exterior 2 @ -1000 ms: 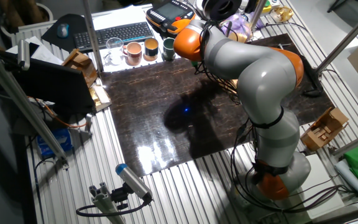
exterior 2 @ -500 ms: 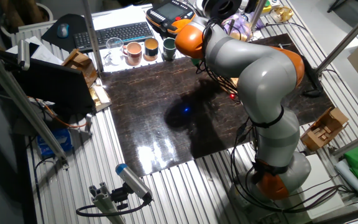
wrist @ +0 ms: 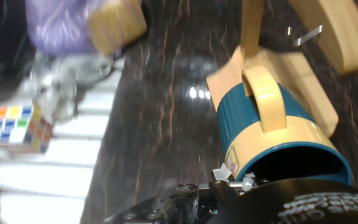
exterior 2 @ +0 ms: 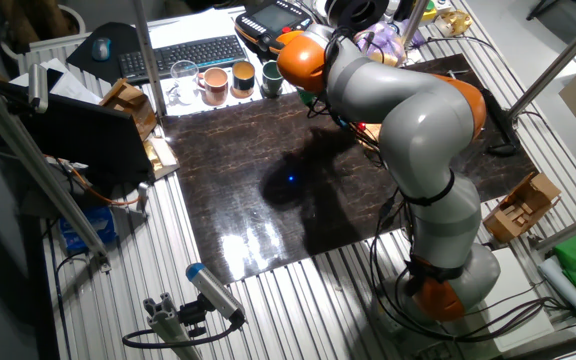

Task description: Take the cup off the cup rack

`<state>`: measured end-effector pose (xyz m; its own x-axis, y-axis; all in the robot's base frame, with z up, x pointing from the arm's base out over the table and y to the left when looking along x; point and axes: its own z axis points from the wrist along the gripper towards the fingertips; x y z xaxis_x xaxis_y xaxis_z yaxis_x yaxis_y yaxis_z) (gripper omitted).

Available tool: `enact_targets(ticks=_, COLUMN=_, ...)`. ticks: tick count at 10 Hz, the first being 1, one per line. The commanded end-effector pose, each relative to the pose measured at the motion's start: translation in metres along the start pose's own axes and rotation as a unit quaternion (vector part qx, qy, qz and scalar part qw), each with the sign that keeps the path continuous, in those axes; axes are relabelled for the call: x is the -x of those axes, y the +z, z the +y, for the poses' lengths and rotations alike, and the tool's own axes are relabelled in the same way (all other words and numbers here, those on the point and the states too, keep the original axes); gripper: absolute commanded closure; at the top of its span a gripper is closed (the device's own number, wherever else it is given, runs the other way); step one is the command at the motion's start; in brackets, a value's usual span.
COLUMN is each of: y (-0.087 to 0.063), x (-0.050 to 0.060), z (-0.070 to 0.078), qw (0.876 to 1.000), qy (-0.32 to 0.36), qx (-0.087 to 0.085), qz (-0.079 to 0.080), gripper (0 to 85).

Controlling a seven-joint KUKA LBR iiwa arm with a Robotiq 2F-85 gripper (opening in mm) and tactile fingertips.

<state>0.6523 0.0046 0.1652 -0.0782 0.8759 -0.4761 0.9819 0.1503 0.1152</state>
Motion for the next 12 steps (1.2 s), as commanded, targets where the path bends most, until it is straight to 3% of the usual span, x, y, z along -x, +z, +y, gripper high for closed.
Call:
enact_targets(ticks=1, y=-0.002, x=-0.007, z=0.0, qw=1.0, qy=-0.002, qx=-0.001, qz=0.013, gripper=84.0)
enact_targets(ticks=2, y=-0.006, x=-0.021, z=-0.002, qw=0.999, qy=-0.004, qx=-0.003, qz=0.034, gripper=84.0)
enact_targets(ticks=5, y=-0.02, x=-0.048, z=-0.009, qw=0.997, qy=-0.02, qx=-0.01, qz=0.076, gripper=84.0)
enact_targets(ticks=6, y=-0.024, x=-0.056, z=-0.011, qw=0.995, qy=-0.025, qx=-0.011, qz=0.099, gripper=84.0)
enact_targets(ticks=8, y=-0.03, x=-0.068, z=-0.012, qw=0.991, qy=-0.035, qx=-0.013, qz=0.131, gripper=84.0)
enact_targets(ticks=10, y=-0.036, x=-0.075, z=-0.012, qw=0.984, qy=-0.026, qx=-0.016, qz=0.173, gripper=84.0)
enact_targets(ticks=12, y=-0.034, x=-0.084, z=-0.014, qw=0.98, qy=-0.017, qx=-0.014, qz=0.196, gripper=84.0)
